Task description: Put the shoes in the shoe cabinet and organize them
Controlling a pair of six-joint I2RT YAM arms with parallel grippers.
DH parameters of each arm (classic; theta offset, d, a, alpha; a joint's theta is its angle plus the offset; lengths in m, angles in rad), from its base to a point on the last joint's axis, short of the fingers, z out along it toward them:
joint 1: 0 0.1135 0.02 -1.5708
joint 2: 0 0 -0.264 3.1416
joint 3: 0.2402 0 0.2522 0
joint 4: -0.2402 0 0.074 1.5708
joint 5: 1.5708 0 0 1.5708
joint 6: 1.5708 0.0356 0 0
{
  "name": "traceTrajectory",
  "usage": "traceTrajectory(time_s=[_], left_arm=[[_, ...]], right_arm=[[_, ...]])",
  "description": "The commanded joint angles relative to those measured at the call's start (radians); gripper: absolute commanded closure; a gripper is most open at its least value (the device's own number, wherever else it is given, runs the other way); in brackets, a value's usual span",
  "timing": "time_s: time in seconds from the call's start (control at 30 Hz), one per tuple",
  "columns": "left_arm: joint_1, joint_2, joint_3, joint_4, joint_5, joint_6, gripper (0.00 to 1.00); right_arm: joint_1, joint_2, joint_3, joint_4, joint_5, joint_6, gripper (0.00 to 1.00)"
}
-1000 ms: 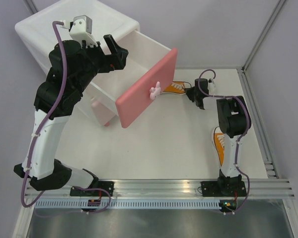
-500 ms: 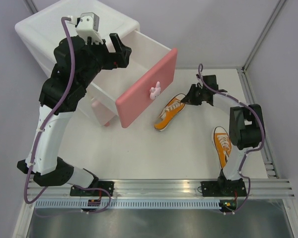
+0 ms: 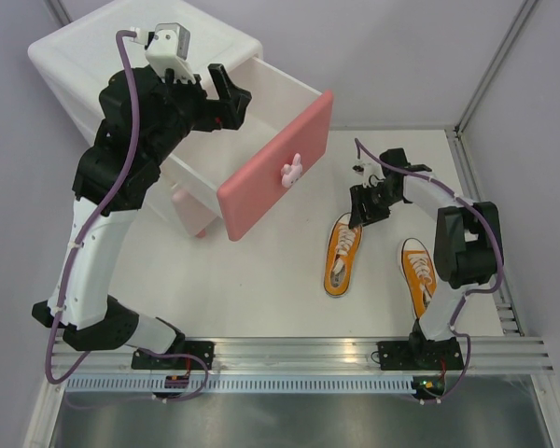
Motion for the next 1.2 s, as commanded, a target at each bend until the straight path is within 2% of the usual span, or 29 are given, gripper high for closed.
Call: traceTrajectory(time_s=[0.0,0.03,0.17,0.3,0.37,0.53,0.7,0.8,1.0,1.17], left_arm=[[0.006,-0.018,0.024,0.023,0.035,0.017,0.00],[0.005,-0.020,0.022,0.023,0.035,0.015,0.00],[0.006,-0.020,0.022,0.024,0.029,0.012,0.00],[0.006,-0.014,0.022,0.026,0.013,0.011,0.00],[0.005,-0.012,0.022,0.032,0.007,0.008,0.00],[0.006,-0.009,0.004,0.040,-0.022,0.006,0.00],[0.005,-0.021,-0.039,0.049,-0.051,0.002,0.00],[0.006,-0.032,-0.068,0.049,-0.071,-0.009,0.00],[0.005,-0.043,-0.111,0.052,-0.060,-0.031,0.00],[0.006,-0.037,-0.110,0.052,-0.056,-0.041,0.00]], right_arm=[[0.010,-0.004,0.049,-0.051,0.048,-0.072,0.41],[0.010,-0.010,0.056,-0.041,0.070,-0.057,0.36],[0.014,-0.111,0.052,-0.021,0.182,0.069,0.28],[0.054,-0.249,0.017,-0.008,0.341,0.263,0.26],[0.079,-0.351,-0.038,0.006,0.441,0.417,0.26],[0.230,-0.493,-0.131,-0.046,0.576,0.676,0.26],[0.381,-0.531,-0.178,-0.118,0.660,0.764,0.26],[0.427,-0.536,-0.187,-0.144,0.707,0.802,0.25],[0.491,-0.530,-0.218,-0.127,0.693,0.897,0.27],[0.543,-0.475,-0.235,-0.123,0.681,0.934,0.33]])
